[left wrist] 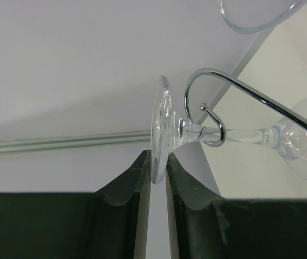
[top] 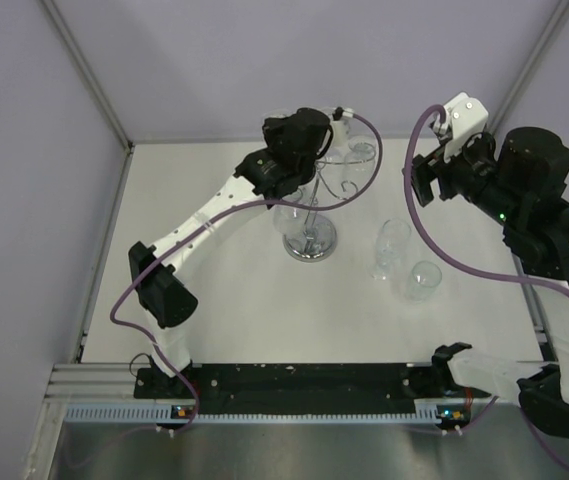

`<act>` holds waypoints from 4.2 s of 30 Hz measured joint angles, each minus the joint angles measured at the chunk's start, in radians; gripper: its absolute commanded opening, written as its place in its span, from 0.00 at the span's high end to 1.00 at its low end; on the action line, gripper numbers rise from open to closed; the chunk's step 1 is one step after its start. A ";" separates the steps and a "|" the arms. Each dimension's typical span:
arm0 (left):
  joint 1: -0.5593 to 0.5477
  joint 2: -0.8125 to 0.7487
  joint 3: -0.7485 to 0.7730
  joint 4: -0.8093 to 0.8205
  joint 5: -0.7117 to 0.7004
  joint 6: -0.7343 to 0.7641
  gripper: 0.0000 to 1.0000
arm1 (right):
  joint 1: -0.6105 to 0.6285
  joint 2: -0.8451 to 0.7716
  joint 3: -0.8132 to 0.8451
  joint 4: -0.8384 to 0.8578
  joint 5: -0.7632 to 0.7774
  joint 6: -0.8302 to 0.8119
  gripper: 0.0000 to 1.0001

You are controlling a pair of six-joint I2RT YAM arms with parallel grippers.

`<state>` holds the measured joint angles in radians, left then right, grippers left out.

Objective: Place the wine glass upside down on the wine glass rack
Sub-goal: Turn the wine glass upside down at the wine rack, then pick up the wine glass at the center of the board.

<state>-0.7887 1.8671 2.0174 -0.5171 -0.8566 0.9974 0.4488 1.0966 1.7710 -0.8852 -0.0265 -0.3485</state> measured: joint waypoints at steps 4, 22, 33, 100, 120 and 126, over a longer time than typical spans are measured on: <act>-0.008 0.000 0.000 0.000 -0.002 -0.002 0.76 | 0.000 -0.008 -0.011 -0.002 0.004 0.000 0.23; -0.019 -0.010 0.000 -0.011 -0.032 -0.032 0.64 | 0.000 -0.010 -0.018 0.000 0.010 0.000 0.23; -0.032 -0.013 0.029 -0.099 -0.014 -0.066 0.59 | 0.000 -0.017 -0.031 -0.001 0.017 0.000 0.23; 0.043 -0.346 0.108 -0.385 0.455 -0.492 0.11 | -0.151 0.144 -0.575 -0.012 0.040 0.124 0.71; 0.055 -0.346 0.096 -0.385 0.539 -0.531 0.10 | -0.158 0.096 -0.515 -0.105 0.040 0.121 1.00; 0.055 -0.348 0.096 -0.384 0.626 -0.582 0.06 | -0.158 -0.005 -0.372 -0.162 0.050 0.105 1.00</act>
<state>-0.7334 1.5196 2.1132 -0.9009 -0.2310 0.4156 0.2913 1.0920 1.3991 -1.0470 0.0238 -0.2436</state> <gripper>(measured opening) 0.912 0.042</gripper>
